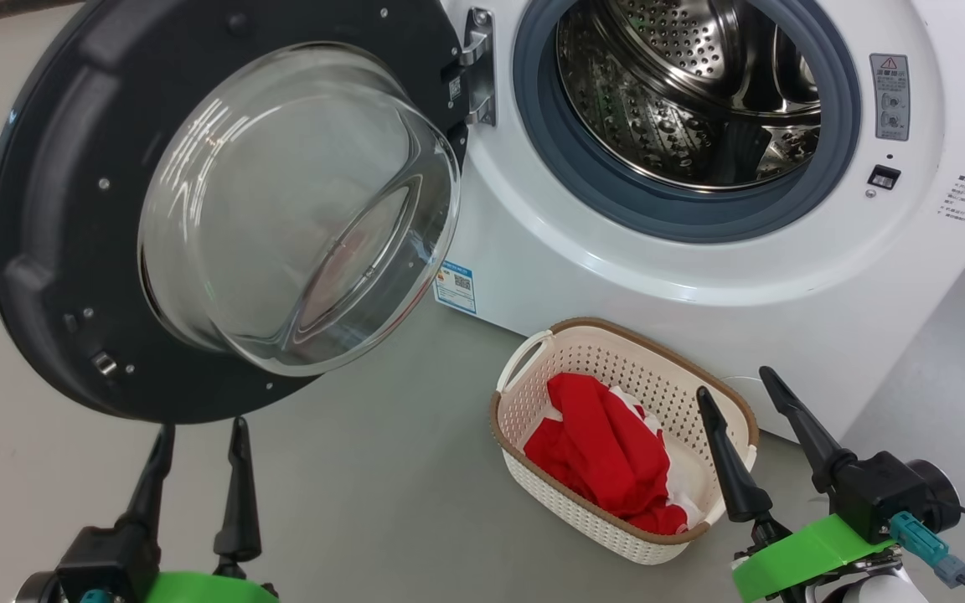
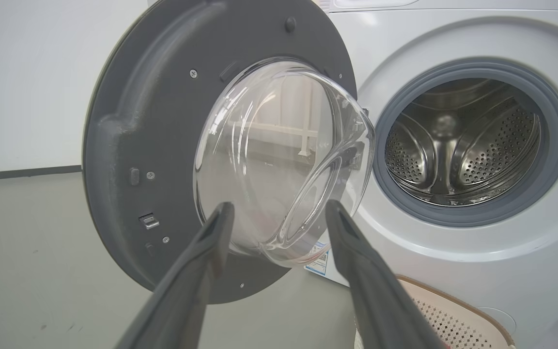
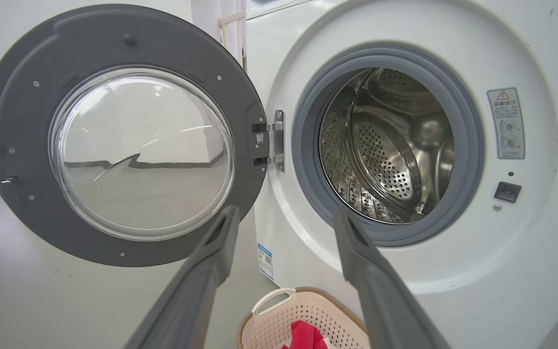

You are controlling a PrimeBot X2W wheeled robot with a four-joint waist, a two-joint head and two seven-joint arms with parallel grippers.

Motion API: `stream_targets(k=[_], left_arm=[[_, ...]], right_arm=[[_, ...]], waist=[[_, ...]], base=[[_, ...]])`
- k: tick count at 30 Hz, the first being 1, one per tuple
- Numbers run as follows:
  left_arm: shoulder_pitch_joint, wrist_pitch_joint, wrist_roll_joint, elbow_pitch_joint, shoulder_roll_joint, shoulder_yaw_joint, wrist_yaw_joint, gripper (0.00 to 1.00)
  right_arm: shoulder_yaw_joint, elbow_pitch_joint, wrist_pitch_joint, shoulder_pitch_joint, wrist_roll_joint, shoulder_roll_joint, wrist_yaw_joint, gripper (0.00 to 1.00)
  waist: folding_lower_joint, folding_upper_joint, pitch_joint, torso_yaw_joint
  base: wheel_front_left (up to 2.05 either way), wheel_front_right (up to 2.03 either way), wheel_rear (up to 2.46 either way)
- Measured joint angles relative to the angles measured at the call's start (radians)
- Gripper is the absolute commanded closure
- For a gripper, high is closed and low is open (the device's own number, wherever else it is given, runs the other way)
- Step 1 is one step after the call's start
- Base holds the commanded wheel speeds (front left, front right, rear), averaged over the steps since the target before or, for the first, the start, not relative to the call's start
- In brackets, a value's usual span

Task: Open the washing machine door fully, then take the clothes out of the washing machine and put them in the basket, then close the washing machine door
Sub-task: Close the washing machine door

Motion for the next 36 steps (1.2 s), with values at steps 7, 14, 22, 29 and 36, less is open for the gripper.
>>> stream_targets(k=[7, 14, 22, 29, 36], left_arm=[[0.000, -0.016, 0.022, -0.008, 0.017, -0.004, 0.015, 1.00], [-0.068, -0.053, 0.046, -0.072, 0.027, 0.044, 0.066, 1.00], [-0.216, -0.063, 0.034, -0.113, 0.054, 0.141, 0.102, 1.00], [-0.404, -0.070, -0.085, -0.015, 0.078, 0.262, 0.082, 1.00], [-0.609, -0.041, -0.302, 0.215, 0.067, 0.414, 0.062, 1.00]], right_arm=[[-0.001, 0.000, 0.000, 0.000, 0.000, 0.000, 0.000, 0.00], [-0.001, 0.001, 0.000, 0.000, 0.000, -0.002, 0.000, 0.00], [0.000, 0.009, 0.000, 0.000, 0.000, -0.005, 0.000, 0.00], [0.002, 0.016, 0.000, 0.000, 0.000, -0.005, 0.000, 0.00], [0.003, 0.020, 0.000, 0.000, 0.000, -0.005, 0.000, 0.00]], waist=[[0.0000, 0.0000, 0.000, -0.001], [0.0000, 0.0000, 0.001, -0.004], [0.0000, 0.0000, 0.007, -0.030], [0.0000, 0.0000, 0.012, -0.052], [0.0000, 0.0000, 0.011, -0.067]], base=[[0.00, 0.00, 0.00], [0.00, 0.00, 0.00], [0.00, 0.00, 0.00], [0.00, 0.00, 0.00], [0.00, 0.00, 0.00]])
